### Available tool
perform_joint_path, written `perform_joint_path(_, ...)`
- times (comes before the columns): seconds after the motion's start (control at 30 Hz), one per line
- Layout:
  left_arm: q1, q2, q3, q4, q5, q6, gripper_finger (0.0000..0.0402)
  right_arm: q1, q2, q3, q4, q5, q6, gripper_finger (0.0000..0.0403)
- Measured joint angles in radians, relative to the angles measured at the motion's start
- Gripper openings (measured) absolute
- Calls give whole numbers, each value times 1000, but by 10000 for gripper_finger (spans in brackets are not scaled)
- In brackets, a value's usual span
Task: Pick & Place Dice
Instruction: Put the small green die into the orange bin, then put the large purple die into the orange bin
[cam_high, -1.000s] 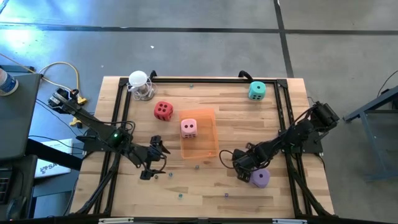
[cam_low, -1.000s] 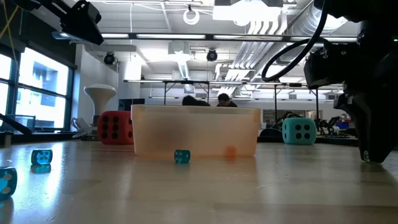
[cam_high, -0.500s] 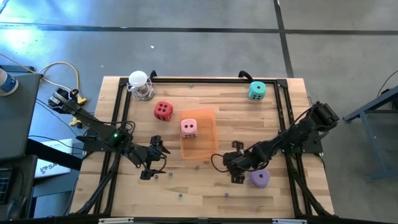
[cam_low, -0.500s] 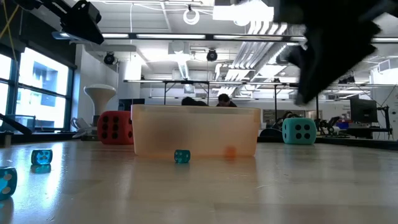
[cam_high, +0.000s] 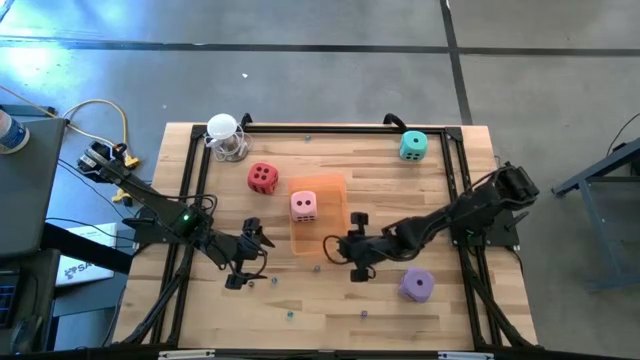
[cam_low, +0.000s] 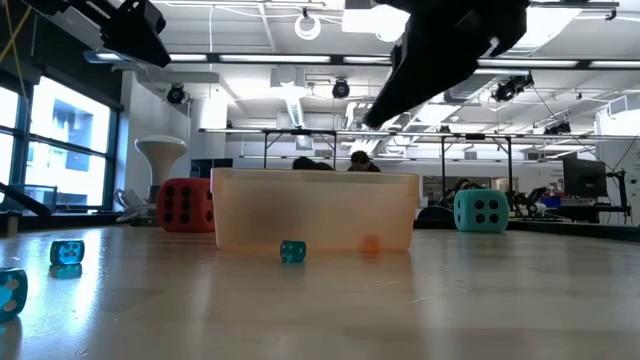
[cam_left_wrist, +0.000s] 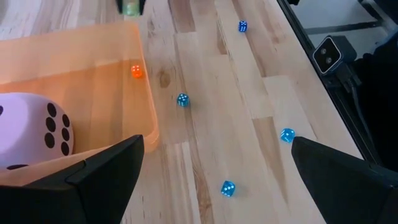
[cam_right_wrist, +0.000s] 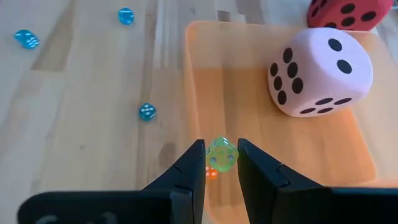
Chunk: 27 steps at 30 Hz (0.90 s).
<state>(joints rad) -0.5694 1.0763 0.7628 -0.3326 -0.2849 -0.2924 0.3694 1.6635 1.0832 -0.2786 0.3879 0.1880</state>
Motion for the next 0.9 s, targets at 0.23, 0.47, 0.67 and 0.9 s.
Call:
perform_joint_path(0.23,0,0,0,0,0,-5,399,-25,32,0,-2,-27,2,68)
perform_joint_path(0.47,0,0,0,1,0,-8,399,-36,32,0,-2,-17,60,83)
perform_joint_path(0.67,0,0,0,5,0,-8,399,-46,32,-6,-10,-19,80,96)
perform_joint_path(0.9,0,0,0,5,0,0,399,-45,32,-19,2,-16,80,98)
